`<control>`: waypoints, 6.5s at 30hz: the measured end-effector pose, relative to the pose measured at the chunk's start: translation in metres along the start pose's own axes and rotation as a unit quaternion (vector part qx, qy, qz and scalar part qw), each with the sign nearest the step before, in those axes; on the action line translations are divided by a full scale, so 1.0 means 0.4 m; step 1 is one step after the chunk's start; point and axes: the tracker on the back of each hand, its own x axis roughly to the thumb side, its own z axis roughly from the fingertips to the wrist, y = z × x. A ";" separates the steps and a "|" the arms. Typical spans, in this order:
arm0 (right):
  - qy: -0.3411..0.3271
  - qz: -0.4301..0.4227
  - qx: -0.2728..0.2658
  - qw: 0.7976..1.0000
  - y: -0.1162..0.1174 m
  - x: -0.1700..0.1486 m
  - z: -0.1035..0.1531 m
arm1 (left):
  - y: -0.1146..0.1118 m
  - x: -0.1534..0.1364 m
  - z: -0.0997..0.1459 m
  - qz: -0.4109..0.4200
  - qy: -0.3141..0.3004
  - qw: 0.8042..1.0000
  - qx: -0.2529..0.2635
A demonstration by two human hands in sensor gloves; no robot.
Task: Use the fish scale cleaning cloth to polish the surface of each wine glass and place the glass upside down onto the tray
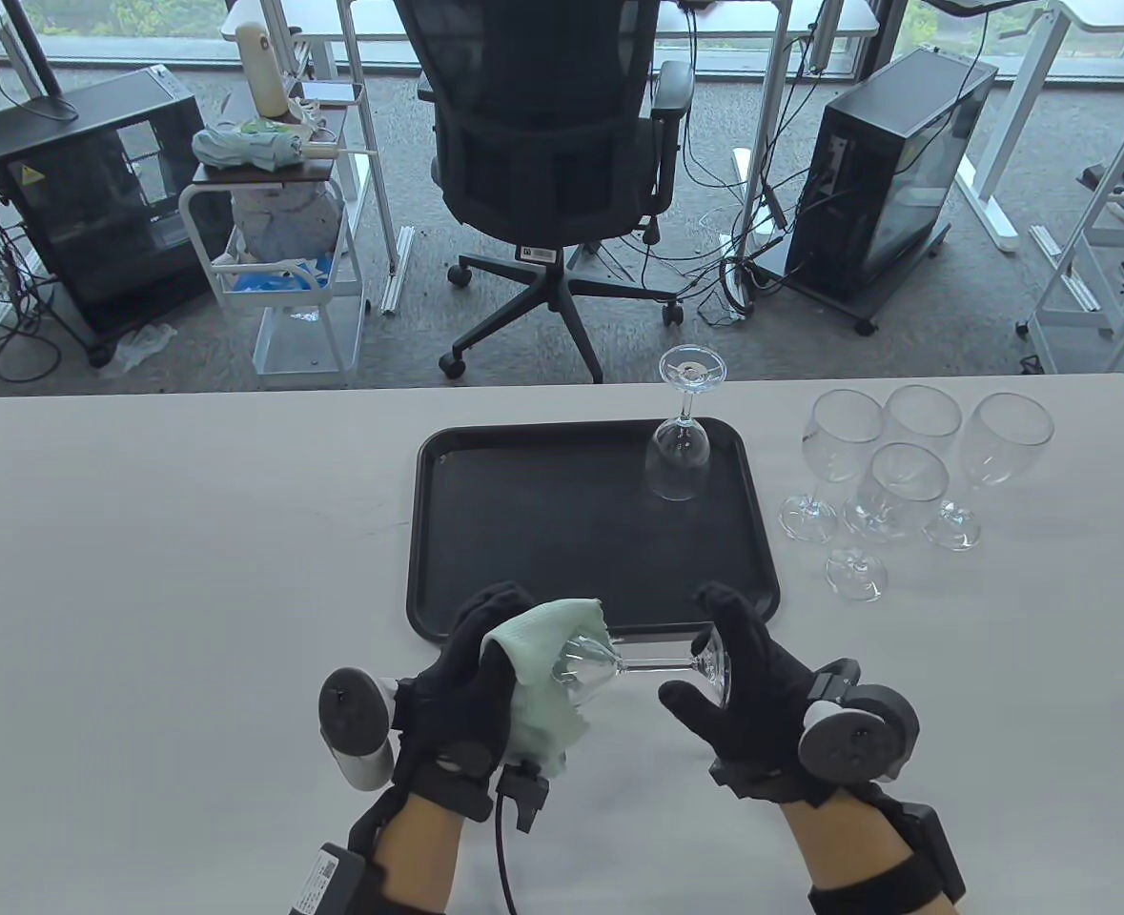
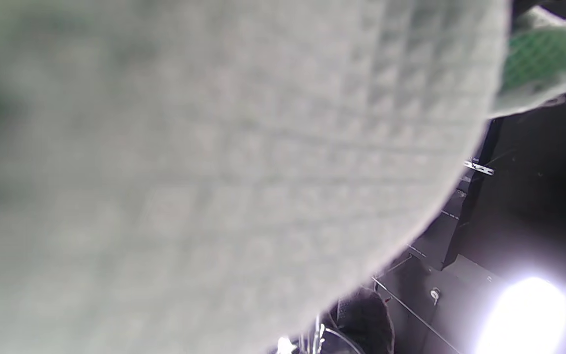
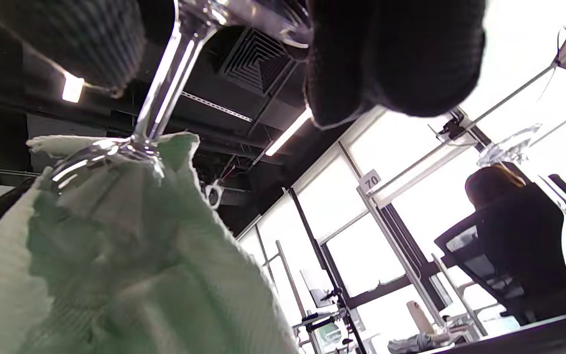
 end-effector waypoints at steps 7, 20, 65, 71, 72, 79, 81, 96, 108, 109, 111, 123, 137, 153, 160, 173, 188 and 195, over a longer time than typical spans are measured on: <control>0.191 -0.175 -0.025 0.966 -0.005 -0.037 0.011 | 0.000 -0.003 -0.002 -0.019 -0.003 1.000 0.006; 0.138 0.218 0.022 0.966 -0.036 0.034 -0.222 | 0.023 0.007 -0.005 -0.018 -0.009 1.000 0.017; 0.303 0.174 0.155 0.924 0.040 -0.189 -0.097 | 0.040 0.018 -0.011 0.012 -0.010 1.000 0.017; 0.502 0.140 0.093 0.848 -0.117 -0.332 0.115 | 0.040 0.014 -0.006 0.016 -0.011 0.999 0.039; 0.522 0.129 0.080 0.839 -0.127 -0.348 0.131 | 0.041 0.013 -0.006 0.016 -0.011 0.999 0.040; 0.633 0.064 -0.002 0.771 -0.141 -0.469 0.146 | 0.049 0.011 -0.005 0.019 -0.009 0.999 0.049; 0.664 0.029 -0.019 0.747 -0.127 -0.493 0.137 | 0.048 0.011 -0.005 0.020 -0.009 0.999 0.050; 0.692 0.008 -0.080 0.717 -0.085 -0.561 0.104 | 0.055 0.005 -0.006 0.021 0.001 0.998 0.051; 0.356 0.152 0.023 0.922 -0.170 -0.343 0.077 | 0.054 0.005 -0.005 0.025 0.004 0.998 0.057; 0.262 0.209 0.059 0.940 -0.166 -0.288 0.058 | 0.053 0.005 -0.005 0.026 0.004 0.998 0.058; 0.134 0.268 0.087 0.950 -0.141 -0.195 0.029 | 0.052 0.004 -0.004 0.026 0.005 0.998 0.060; 0.068 0.319 0.107 0.939 0.069 0.084 -0.059 | -0.005 0.006 -0.005 0.006 0.002 1.000 0.016; 0.080 0.048 -0.002 0.996 0.011 -0.005 -0.025 | -0.008 -0.015 0.002 -0.030 0.033 0.997 0.060; 0.156 -0.200 0.061 0.965 0.038 -0.072 -0.001 | -0.002 0.013 -0.003 -0.055 -0.029 0.998 0.017; 0.015 -0.055 -0.002 0.998 -0.005 -0.028 -0.005 | -0.010 -0.007 0.000 0.019 0.016 1.000 0.005; -0.028 -0.001 0.009 1.000 -0.008 -0.024 -0.007 | -0.006 -0.002 0.000 0.012 0.016 1.000 0.001; -0.002 -0.034 0.023 0.999 0.001 -0.035 0.003 | -0.010 -0.009 0.002 0.003 0.017 1.000 -0.005; 0.200 -0.254 0.067 0.944 0.025 -0.069 0.011 | -0.016 0.005 0.005 -0.030 -0.021 0.999 0.006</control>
